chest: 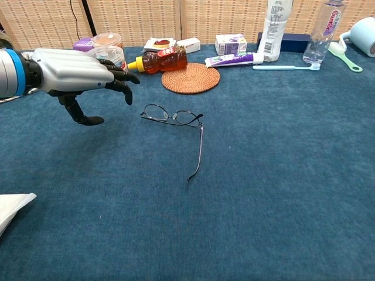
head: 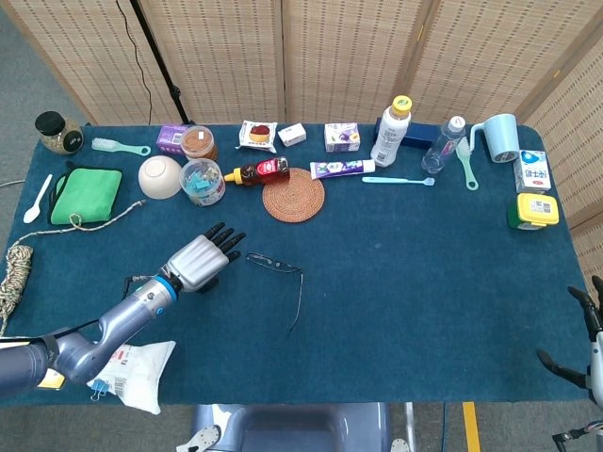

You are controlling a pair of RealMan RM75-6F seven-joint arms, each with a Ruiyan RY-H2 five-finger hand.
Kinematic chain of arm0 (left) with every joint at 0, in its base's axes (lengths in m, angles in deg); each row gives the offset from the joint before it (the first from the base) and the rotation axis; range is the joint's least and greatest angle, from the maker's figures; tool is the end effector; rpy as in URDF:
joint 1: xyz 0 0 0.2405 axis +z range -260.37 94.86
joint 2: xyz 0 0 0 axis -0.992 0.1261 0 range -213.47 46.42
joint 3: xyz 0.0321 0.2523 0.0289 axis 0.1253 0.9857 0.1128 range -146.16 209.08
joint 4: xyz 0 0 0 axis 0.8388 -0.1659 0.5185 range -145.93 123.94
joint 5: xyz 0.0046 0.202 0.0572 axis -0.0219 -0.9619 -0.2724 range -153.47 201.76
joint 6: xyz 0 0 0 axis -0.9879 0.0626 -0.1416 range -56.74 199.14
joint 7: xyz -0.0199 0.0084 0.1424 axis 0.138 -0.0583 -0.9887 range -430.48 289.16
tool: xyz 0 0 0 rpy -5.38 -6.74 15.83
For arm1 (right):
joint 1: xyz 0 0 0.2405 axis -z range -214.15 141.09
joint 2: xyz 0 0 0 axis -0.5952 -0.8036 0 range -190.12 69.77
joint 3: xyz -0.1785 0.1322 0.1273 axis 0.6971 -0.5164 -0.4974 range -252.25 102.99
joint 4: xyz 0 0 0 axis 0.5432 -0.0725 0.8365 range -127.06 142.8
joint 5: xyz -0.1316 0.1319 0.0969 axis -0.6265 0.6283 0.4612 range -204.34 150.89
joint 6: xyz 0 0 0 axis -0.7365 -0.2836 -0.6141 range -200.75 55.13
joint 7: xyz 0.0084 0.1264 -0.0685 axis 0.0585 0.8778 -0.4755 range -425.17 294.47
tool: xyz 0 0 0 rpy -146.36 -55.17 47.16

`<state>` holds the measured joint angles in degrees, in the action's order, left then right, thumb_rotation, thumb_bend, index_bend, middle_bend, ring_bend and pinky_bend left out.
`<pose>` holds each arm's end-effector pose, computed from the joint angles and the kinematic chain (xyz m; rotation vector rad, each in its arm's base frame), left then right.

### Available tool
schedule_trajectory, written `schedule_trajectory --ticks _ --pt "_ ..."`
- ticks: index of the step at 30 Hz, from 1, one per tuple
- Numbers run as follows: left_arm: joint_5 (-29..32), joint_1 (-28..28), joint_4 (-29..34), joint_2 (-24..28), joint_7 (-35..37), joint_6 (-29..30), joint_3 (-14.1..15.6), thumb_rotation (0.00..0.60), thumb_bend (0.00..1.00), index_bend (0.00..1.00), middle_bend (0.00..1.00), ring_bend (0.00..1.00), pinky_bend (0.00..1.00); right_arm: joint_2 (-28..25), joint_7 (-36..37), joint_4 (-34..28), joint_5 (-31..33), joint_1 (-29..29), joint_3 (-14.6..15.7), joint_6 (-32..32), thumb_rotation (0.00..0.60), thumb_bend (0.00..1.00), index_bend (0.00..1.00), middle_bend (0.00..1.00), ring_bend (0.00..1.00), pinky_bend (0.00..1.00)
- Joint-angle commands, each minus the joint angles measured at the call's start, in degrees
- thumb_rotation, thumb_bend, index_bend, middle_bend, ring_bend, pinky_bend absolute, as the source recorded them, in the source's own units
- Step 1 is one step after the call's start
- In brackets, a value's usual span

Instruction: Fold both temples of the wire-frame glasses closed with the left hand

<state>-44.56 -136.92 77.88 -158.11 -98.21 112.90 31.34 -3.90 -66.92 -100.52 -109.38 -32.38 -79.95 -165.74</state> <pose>-0.1440 0.3529 0.0142 -2.2860 -0.4765 -0.5484 -0.2874 -0.1400 0.2038 1.1242 -0.9617 0.9463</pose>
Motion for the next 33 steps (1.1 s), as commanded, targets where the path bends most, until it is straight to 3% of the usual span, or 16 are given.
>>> schedule_trajectory --ticks 1,14,33 --pt "0.7 0.0 -0.1 -0.4 -0.5 -0.4 0.2 0.497 0.38 0.24 0.0 0.0 0.0 -0.1 0.1 0.0 -0.1 0.2 0.1 -0.2 0.6 0.0 0.15 0.0 0.0 0.0" --pt "4.4 -1.0 -2.7 -3.7 -4.3 -1.6 0.9 0.493 0.38 0.24 0.0 0.0 0.0 -0.4 0.5 -0.1 -0.5 0.7 0.4 -0.7 0.6 0.0 0.15 0.0 0.0 0.0" --pt "12.9 -5.6 -11.3 -15.2 -12.5 1.1 -2.5 0.493 0.37 0.19 0.0 0.0 0.0 -1.4 0.8 -0.4 -0.4 2.0 0.4 -2.3 0.6 0.0 0.15 0.0 0.0 0.0"
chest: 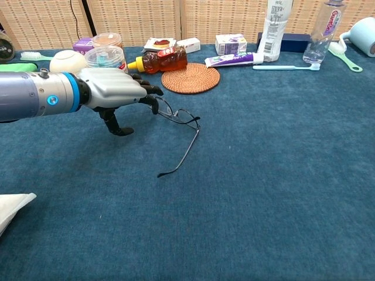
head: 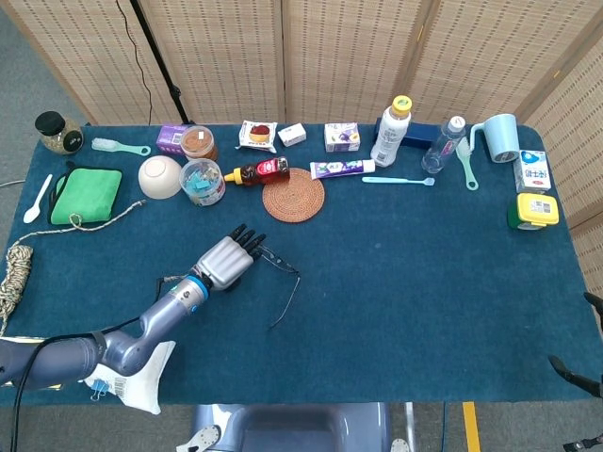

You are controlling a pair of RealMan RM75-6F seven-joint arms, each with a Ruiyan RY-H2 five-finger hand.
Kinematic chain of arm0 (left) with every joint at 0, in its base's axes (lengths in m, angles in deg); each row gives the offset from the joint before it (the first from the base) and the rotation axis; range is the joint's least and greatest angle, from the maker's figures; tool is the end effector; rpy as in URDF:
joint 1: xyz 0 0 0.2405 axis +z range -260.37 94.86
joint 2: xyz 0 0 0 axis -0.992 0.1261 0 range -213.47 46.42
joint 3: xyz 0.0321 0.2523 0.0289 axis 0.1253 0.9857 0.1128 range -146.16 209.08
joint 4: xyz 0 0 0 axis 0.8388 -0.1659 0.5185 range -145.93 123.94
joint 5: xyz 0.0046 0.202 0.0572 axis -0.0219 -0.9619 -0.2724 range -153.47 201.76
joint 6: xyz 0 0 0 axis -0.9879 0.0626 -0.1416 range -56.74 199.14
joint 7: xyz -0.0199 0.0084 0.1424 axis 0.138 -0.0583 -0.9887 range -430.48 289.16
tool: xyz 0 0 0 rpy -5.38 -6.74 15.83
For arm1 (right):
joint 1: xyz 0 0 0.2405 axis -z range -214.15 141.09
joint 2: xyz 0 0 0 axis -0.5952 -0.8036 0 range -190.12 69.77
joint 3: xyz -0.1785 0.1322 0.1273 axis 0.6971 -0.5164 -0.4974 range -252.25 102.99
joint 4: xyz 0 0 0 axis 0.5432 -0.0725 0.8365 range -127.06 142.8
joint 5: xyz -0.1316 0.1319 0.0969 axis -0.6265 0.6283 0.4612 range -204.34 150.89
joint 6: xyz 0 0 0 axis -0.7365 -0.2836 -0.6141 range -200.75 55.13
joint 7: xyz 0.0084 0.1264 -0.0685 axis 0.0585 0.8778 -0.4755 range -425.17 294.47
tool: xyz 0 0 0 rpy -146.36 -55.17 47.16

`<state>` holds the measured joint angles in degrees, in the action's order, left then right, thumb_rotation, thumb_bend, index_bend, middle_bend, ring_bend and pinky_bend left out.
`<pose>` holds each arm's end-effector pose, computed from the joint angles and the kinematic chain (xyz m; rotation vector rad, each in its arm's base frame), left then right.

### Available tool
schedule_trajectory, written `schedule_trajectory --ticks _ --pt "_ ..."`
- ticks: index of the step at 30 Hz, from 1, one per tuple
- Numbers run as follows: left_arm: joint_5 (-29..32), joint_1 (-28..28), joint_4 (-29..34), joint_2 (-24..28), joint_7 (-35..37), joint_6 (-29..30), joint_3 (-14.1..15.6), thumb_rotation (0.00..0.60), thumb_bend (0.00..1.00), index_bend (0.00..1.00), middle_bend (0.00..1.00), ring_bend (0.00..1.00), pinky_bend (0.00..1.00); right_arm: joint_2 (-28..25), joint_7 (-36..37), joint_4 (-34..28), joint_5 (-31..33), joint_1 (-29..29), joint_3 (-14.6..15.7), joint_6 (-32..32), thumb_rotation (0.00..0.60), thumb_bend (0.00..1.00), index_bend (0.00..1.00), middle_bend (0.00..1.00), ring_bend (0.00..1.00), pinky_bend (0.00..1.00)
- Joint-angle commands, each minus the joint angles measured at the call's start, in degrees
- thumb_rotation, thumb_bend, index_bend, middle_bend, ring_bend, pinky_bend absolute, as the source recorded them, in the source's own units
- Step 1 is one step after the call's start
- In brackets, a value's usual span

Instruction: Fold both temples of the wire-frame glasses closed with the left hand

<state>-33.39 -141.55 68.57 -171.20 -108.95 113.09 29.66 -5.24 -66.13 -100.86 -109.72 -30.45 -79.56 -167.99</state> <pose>-0.1174 0.3685 -0.0444 -2.2643 -0.4326 -0.5218 -0.2896 -0.1284 0.2140 1.0924 -0.9448 0.9358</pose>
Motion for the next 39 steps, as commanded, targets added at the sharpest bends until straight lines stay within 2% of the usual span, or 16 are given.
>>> schedule_trajectory --ticks 1,7,12,22,27,33,39 --pt "2.0 -1.1 -2.3 -2.5 -2.1 1.1 -0.9 0.494 0.37 0.18 0.0 0.0 0.0 -0.1 0.0 -0.1 -0.1 0.1 0.0 -0.1 0.6 0.0 0.15 0.0 0.0 0.0" --pt "5.1 -2.7 -4.5 -5.2 -4.4 1.4 -2.0 0.493 0.37 0.1 0.0 0.0 0.0 -0.1 -0.1 -0.2 -0.1 0.3 0.0 -0.3 0.6 0.0 0.15 0.0 0.0 0.0" --pt "6.9 -3.3 -4.5 -5.8 -4.5 1.3 -2.7 0.496 0.37 0.08 0.0 0.0 0.0 -0.4 0.0 -0.4 -0.1 0.7 0.0 -0.9 0.6 0.0 0.15 0.0 0.0 0.0" --pt "2.8 -0.7 4.3 2.0 0.4 2.1 -0.5 0.488 0.37 0.08 0.0 0.0 0.0 -0.4 0.4 -0.1 -0.4 0.4 -0.2 -0.4 0.6 0.0 0.15 0.0 0.0 0.0" --pt "-0.6 0.3 7.9 4.2 3.3 3.6 -0.8 0.485 0.37 0.08 0.0 0.0 0.0 -0.3 0.2 -0.3 -0.8 0.3 -0.1 -0.3 0.6 0.0 0.15 0.0 0.0 0.0" --pt "0.4 -0.6 9.7 3.2 3.3 3.5 -2.0 0.416 0.32 0.08 0.0 0.0 0.0 -0.3 0.3 -0.4 -1.0 0.5 -0.1 -0.7 0.6 0.0 0.15 0.0 0.0 0.0" --pt "4.3 -3.0 9.1 -0.2 -0.5 3.6 -2.8 0.391 0.3 0.08 0.0 0.0 0.0 -0.5 1.0 0.0 -0.7 0.9 0.0 -1.0 0.6 0.0 0.15 0.0 0.0 0.0"
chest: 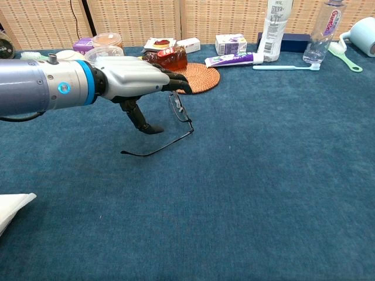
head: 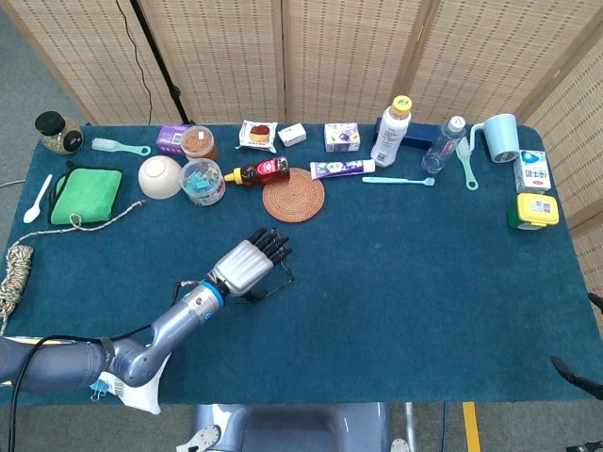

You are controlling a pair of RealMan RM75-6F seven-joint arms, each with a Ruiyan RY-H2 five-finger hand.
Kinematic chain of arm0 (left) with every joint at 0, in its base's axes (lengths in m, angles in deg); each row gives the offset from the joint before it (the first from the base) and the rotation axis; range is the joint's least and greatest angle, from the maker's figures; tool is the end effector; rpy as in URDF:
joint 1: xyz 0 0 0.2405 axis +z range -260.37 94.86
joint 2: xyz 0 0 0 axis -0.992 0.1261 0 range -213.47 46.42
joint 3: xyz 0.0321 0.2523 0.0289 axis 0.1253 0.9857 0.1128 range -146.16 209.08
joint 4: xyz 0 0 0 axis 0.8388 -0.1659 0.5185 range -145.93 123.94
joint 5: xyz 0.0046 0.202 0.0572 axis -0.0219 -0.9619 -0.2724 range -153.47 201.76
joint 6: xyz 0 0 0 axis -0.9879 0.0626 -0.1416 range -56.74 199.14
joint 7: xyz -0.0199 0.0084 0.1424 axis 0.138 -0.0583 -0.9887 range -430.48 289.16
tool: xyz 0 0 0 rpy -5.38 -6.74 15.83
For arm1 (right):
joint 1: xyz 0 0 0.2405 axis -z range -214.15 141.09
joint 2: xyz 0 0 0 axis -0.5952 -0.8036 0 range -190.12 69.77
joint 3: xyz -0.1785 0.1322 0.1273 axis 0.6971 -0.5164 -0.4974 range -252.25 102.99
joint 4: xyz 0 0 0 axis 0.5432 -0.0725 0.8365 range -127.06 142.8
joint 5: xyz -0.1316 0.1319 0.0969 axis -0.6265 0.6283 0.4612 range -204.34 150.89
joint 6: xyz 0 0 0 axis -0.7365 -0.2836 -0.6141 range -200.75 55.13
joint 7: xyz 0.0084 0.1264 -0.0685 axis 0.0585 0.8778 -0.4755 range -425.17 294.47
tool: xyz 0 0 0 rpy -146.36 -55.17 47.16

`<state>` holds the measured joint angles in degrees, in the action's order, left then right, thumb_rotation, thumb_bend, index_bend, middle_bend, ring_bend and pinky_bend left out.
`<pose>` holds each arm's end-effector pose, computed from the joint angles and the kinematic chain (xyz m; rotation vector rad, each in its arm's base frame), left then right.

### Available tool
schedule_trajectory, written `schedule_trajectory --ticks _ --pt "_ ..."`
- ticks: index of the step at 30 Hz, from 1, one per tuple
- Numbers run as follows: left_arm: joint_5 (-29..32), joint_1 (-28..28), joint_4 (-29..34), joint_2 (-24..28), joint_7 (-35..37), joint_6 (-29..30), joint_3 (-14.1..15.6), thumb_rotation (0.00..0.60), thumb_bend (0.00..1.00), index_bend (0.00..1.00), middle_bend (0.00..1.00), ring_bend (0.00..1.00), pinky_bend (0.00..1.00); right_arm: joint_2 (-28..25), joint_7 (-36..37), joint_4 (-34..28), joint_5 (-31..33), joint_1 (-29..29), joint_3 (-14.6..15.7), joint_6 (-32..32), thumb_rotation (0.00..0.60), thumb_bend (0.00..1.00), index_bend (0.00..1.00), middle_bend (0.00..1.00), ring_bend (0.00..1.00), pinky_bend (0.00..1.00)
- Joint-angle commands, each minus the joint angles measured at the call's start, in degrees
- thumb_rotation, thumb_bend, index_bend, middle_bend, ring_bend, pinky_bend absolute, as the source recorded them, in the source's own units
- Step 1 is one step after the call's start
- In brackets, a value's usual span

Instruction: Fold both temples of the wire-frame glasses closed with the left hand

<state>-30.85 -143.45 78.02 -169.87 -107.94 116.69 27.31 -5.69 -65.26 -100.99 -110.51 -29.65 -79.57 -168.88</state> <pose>-0.0732 0.3475 -0.0415 -2.2778 -0.5326 -0.6917 -0.2886 -0.1245 0.2176 1.0838 -0.9393 0.9493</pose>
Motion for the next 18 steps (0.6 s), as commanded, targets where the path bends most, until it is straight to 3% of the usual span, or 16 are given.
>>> schedule_trajectory --ticks 1,10,18 --pt "3.0 -1.7 -0.7 -2.4 -2.5 0.0 -0.6 0.387 0.3 0.08 0.0 0.0 0.0 -0.1 0.4 0.3 0.2 0.2 0.0 -0.1 0.6 0.0 0.15 0.0 0.0 0.0" --pt "11.1 -5.4 -4.8 -7.9 -9.1 1.4 -0.4 0.354 0.3 0.08 0.0 0.0 0.0 -0.3 2.3 1.5 1.1 0.8 0.0 -0.3 0.6 0.0 0.15 0.0 0.0 0.0" --pt "13.7 -6.0 -6.6 -8.8 -11.5 2.8 1.1 0.35 0.3 0.08 0.0 0.0 0.0 -0.2 3.1 2.0 1.3 0.8 -0.1 0.2 0.6 0.0 0.15 0.0 0.0 0.0"
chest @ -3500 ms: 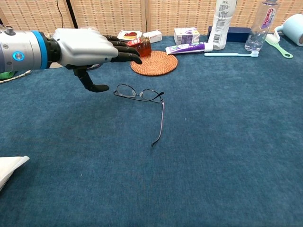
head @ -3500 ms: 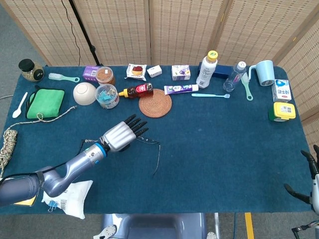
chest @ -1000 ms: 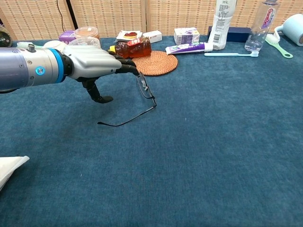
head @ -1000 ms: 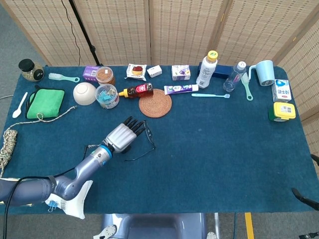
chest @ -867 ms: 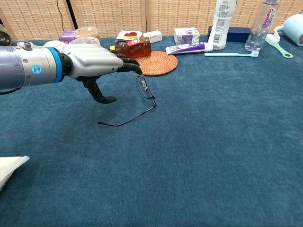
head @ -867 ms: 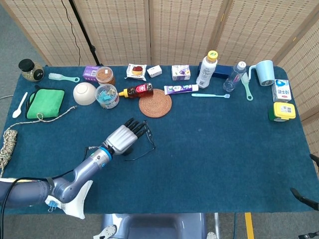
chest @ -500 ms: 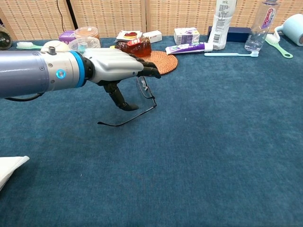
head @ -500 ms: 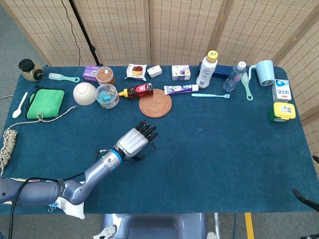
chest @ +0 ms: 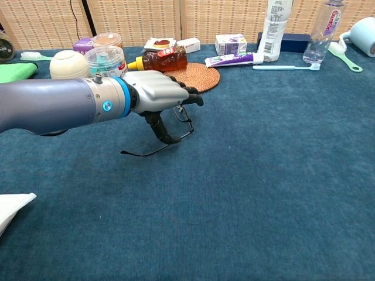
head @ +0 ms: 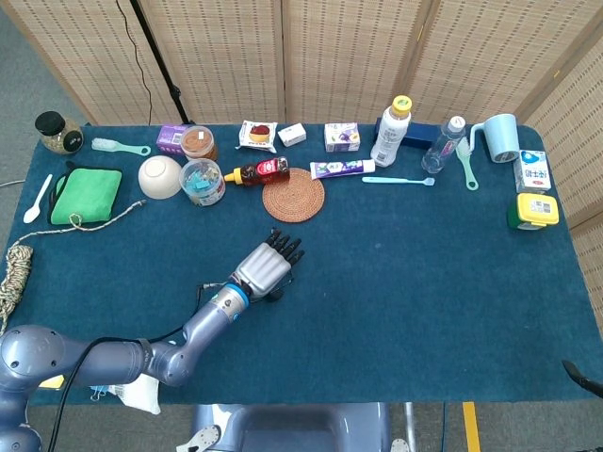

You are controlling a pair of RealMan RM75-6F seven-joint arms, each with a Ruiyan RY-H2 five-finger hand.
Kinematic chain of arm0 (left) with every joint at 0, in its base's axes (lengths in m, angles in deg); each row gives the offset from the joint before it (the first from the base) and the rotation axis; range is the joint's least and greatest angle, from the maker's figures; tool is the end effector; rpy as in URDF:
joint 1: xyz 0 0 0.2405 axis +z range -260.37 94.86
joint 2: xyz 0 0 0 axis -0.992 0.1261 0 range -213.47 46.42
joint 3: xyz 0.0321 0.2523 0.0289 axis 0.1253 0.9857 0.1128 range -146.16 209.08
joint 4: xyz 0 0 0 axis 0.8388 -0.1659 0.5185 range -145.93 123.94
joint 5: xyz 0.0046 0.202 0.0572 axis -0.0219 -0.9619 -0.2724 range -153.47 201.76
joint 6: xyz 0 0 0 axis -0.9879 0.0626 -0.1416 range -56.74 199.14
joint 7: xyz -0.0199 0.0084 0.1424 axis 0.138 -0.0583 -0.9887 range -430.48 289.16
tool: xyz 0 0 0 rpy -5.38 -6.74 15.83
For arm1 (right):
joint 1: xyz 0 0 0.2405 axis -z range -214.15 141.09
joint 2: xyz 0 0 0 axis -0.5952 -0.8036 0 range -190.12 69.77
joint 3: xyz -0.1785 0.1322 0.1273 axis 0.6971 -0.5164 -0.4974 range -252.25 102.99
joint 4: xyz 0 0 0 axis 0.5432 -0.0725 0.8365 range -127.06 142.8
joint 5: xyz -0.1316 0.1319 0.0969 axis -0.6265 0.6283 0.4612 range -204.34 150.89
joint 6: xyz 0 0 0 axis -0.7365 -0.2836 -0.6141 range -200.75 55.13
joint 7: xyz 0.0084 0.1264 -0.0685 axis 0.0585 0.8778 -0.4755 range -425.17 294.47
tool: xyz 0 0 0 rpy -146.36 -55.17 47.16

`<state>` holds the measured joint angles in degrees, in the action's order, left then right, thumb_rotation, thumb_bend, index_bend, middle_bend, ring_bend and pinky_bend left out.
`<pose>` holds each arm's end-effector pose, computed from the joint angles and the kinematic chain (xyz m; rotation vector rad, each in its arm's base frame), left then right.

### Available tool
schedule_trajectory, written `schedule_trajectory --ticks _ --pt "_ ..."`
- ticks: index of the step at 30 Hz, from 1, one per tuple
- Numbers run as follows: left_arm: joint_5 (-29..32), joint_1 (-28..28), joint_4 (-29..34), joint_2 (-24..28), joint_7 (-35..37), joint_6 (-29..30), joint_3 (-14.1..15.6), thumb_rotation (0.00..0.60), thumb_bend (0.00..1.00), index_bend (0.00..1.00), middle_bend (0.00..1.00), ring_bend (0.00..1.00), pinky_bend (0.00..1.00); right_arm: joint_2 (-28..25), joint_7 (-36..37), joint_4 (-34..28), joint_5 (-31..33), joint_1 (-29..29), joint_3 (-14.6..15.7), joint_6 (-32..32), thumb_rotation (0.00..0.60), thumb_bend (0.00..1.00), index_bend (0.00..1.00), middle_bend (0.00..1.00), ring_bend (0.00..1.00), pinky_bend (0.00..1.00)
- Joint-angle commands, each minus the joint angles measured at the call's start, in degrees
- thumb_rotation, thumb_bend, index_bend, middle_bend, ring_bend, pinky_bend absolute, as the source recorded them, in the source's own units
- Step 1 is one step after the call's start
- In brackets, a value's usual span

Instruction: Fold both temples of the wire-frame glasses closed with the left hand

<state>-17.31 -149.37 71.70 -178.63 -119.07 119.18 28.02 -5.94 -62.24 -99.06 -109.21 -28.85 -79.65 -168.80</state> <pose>-0.0568 0.3538 -0.0806 -2.2487 -0.4861 -0.5735 -0.2994 -0.1193 0.2223 1.0533 -0.9564 0.9408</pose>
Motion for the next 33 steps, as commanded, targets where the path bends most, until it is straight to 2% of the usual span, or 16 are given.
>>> schedule_trajectory --ticks 1,14,33 --pt "0.3 -0.1 -0.4 -0.1 -0.6 0.5 0.6 0.349 0.3 0.08 0.0 0.0 0.0 0.1 0.2 0.1 0.1 -0.1 0.0 0.3 0.6 0.0 0.15 0.0 0.0 0.0" --pt "0.7 0.3 0.1 -0.3 0.1 1.7 0.7 0.338 0.3 0.08 0.0 0.0 0.0 -0.1 0.3 -0.2 -0.2 0.0 0.0 0.3 0.6 0.0 0.15 0.0 0.0 0.0" --pt "1.7 1.3 -1.0 -3.1 -3.6 5.8 1.8 0.334 0.3 0.09 0.0 0.0 0.0 -0.2 1.6 0.4 -0.1 0.3 0.1 0.3 0.6 0.0 0.15 0.0 0.0 0.0"
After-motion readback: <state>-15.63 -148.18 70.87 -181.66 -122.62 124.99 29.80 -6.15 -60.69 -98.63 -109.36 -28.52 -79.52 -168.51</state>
